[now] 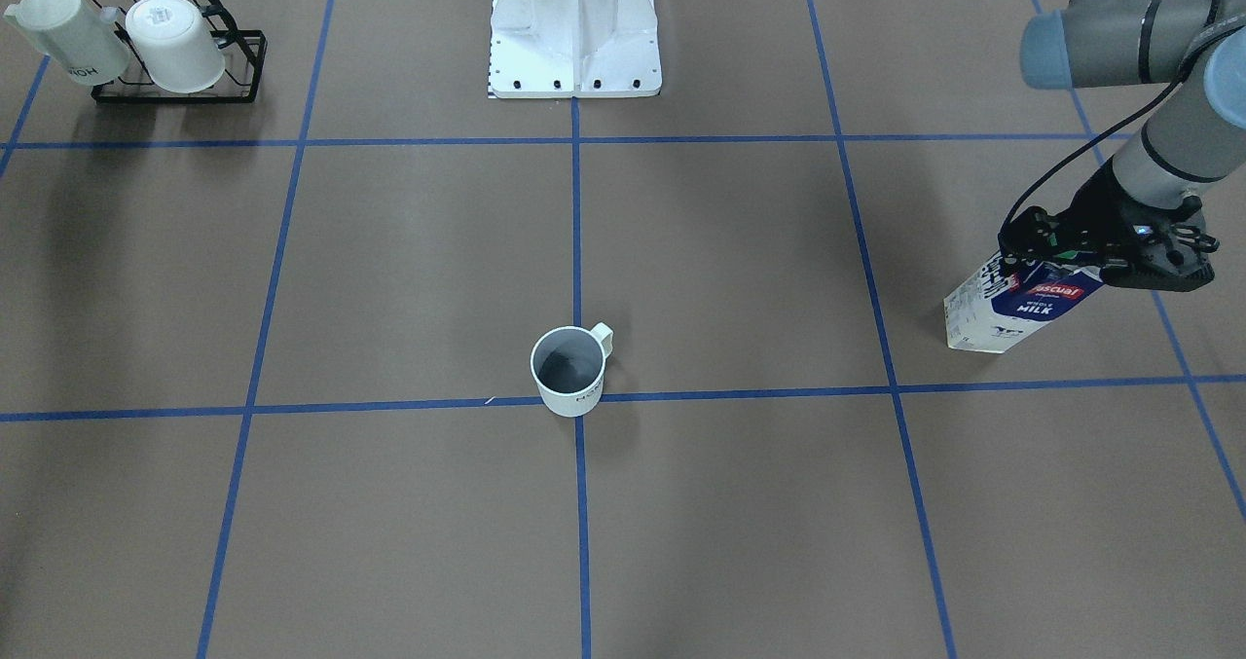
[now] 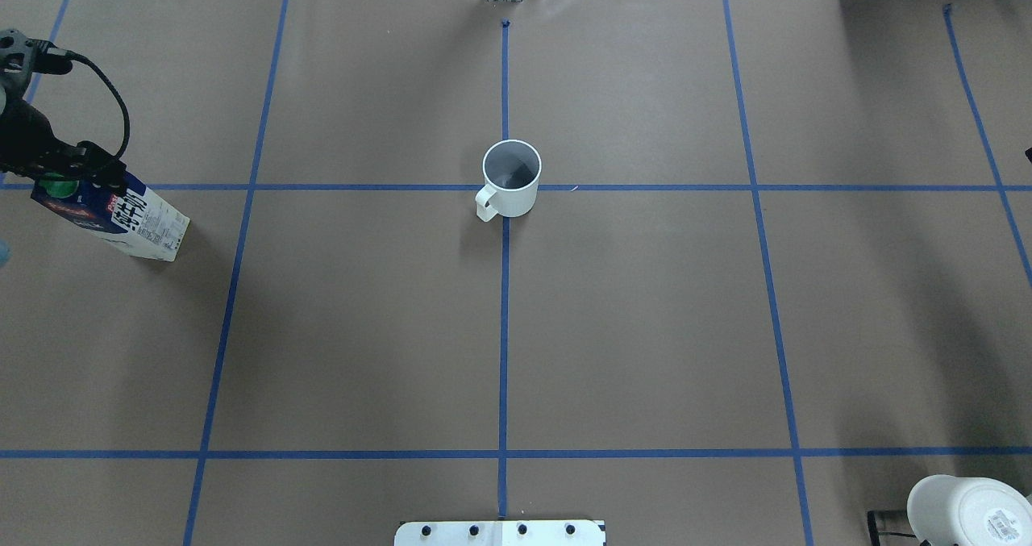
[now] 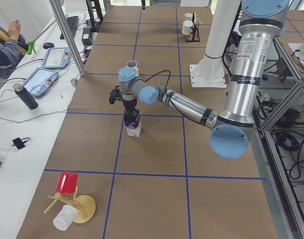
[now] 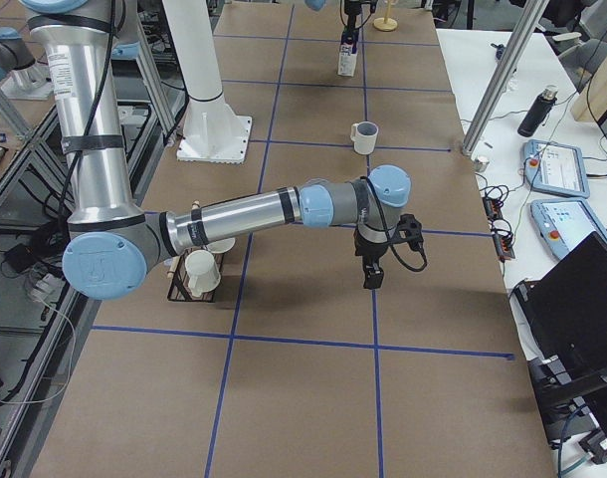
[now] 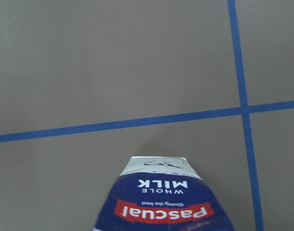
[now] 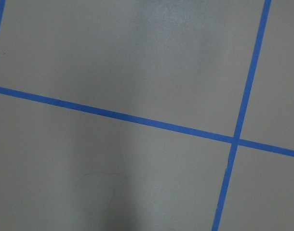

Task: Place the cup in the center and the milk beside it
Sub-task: 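Lower the left gripper onto the milk carton top and grasp it, then carry the milk carton with the left gripper beside the mug, farther from the robot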

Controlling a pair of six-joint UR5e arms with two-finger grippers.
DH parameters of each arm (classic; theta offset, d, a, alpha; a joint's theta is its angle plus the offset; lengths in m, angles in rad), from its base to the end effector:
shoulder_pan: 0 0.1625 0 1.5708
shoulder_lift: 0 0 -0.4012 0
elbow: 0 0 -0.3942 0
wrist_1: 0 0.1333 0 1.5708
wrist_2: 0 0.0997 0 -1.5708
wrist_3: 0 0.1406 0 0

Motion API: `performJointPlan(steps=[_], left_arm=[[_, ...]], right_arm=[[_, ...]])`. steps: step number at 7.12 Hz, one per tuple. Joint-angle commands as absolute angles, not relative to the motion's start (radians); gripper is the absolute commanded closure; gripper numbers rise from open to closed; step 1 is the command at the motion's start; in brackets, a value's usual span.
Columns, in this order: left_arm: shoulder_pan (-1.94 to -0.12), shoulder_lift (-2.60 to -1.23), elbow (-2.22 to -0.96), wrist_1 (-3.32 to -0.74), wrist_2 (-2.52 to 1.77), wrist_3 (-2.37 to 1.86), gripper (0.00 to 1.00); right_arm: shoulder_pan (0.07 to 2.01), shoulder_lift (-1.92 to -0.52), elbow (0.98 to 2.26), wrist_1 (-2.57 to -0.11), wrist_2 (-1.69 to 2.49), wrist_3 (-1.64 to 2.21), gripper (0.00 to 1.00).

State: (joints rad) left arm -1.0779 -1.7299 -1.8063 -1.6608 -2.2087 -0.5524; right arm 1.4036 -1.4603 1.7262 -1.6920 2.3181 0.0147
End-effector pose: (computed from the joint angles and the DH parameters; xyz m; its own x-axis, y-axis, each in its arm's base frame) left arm 0.2252 -0.5241 0.4606 0.7104 0.1226 -0.6930 -0.0539 0.9913 0.1201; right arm -0.0523 -0.5369 0.5453 0.7093 -0.2043 0.6746 0.1543 0.9789 0.1343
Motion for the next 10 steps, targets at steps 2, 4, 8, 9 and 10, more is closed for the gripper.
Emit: performJointPlan(steps=[2,4,8,9,10], left_arm=[[-1.077,-1.729,-1.802,-1.657,-2.201,-0.545,0.55],[-1.078,-1.733,-1.824,-1.651,-2.215,-0.546,0.79],[-1.074,-2.110,-1.785,-1.353,-2.237,-0.724,0.80],[-1.027,-2.246,-1.679,-1.354,-2.232,-0.844,0.79],[-0.973,-2.385,-1.534,-1.385,-2.229,-0.936,0.79]], right_arm=[[1.404,-1.460,1.736,-1.692,2.321,0.018,0.00],[1.404,-1.463,1.749,-1.692,2.319,0.021,0.00],[1.404,-1.468,1.747,-1.694,2.322,0.023,0.00],[1.404,-1.477,1.756,-1.694,2.322,0.023,0.00],[1.404,-1.489,1.772,-1.692,2.324,0.026,0.00]])
